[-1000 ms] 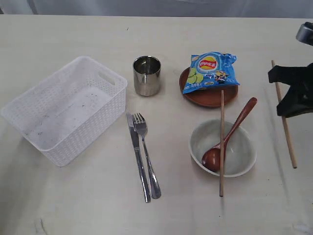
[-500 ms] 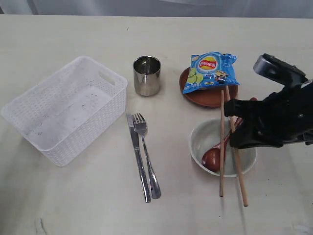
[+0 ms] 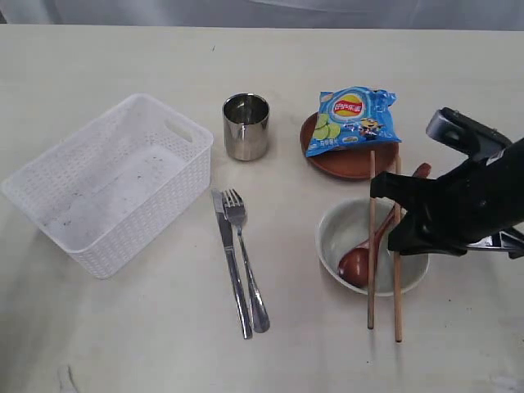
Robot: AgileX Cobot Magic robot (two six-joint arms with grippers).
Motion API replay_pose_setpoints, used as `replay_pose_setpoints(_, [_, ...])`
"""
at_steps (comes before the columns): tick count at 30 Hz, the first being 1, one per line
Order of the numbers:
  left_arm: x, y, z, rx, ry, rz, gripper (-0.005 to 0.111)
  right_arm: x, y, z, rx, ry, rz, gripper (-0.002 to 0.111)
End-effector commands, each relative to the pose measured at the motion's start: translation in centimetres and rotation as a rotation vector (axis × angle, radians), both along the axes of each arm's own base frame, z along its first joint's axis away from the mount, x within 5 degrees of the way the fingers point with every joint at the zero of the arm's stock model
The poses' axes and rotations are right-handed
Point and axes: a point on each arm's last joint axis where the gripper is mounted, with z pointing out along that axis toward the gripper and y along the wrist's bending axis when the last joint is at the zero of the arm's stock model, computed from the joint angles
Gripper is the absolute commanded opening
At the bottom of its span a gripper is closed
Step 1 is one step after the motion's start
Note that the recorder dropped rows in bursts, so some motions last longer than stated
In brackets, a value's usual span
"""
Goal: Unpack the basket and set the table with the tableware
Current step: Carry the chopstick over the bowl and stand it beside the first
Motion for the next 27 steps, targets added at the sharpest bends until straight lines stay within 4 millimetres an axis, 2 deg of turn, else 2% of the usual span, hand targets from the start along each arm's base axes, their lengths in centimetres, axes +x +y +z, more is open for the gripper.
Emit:
replay_pose_setpoints(1, [-0.1, -0.1, -0.1, -0.005, 0.005, -0.01, 0.0, 0.1, 0.1, 0.0, 0.002, -0.023, 0.007, 0.0])
replay_pose_setpoints(6, [-0.1, -0.1, -0.1, -0.005, 0.005, -0.01, 0.0, 0.2, 0.3, -0.1, -0.006, -0.062, 0.055, 0.0])
replay_pose_setpoints(14, [-0.1, -0.1, -0.1, -0.005, 0.005, -0.01, 0.0, 0.7, 0.3, -1.0, -0.013, -0.043, 0.039, 0.0])
replay_pose_setpoints(27, [-0.1, -0.1, -0.1, -0.003, 0.005, -0.01, 0.0, 1.1, 0.4, -0.9, -0.012, -0.099, 0.047, 0.0])
